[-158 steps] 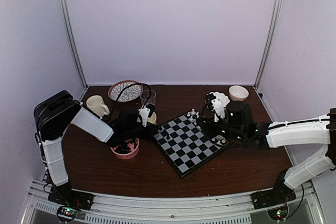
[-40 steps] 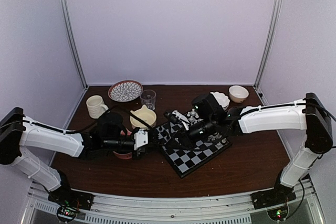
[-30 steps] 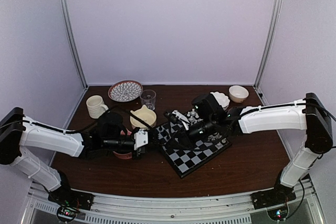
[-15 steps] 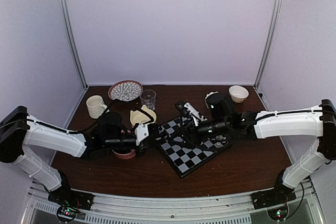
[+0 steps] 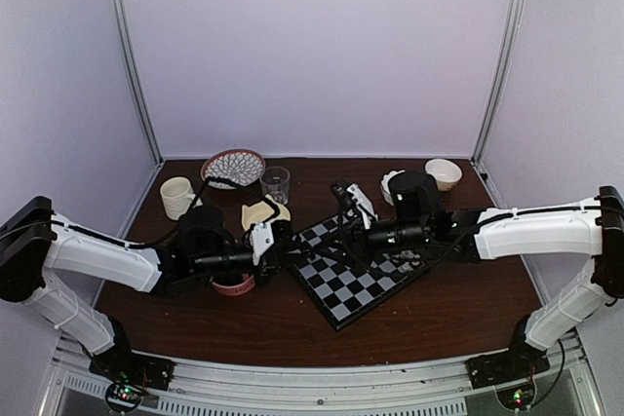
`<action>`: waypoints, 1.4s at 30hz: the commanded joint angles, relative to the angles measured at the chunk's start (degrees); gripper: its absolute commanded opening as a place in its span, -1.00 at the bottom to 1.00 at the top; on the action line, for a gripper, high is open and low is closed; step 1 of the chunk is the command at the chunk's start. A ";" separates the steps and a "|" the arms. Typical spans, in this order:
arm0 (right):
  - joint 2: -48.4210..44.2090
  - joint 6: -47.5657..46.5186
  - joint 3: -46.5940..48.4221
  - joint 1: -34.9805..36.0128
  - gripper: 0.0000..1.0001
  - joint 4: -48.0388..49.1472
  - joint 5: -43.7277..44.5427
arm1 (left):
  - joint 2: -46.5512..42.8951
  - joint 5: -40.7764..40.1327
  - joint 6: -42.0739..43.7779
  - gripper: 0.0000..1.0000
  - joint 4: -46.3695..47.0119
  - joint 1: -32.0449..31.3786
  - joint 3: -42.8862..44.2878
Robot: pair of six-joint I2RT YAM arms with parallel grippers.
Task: Set up the chess pieces on the board
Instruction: Pass from the left arm to the right, then place the queen at d8.
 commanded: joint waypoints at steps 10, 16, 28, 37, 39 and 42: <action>0.36 0.53 0.05 0.18 -0.41 2.13 -1.69 | -0.45 1.01 -1.24 -0.82 4.14 -0.31 -0.45; 0.96 0.66 0.43 0.18 -0.56 2.10 -2.45 | -0.47 1.19 -1.51 -0.82 5.04 -0.34 -0.97; 0.25 -0.21 0.84 0.18 -0.98 0.03 -0.87 | -1.18 1.62 -1.73 -0.40 4.04 -0.34 -1.30; 2.27 -8.19 11.17 0.18 -1.00 -24.36 13.12 | -7.17 -4.89 -6.64 -0.16 0.80 -0.29 -7.64; 3.90 -9.12 14.17 0.26 -1.00 -29.08 15.90 | -9.76 -7.74 -9.40 -0.06 -1.59 -0.34 -8.82; 6.25 -9.82 17.12 0.68 -1.00 -33.93 18.81 | -13.04 -14.30 -16.52 0.08 -6.05 -0.25 -9.54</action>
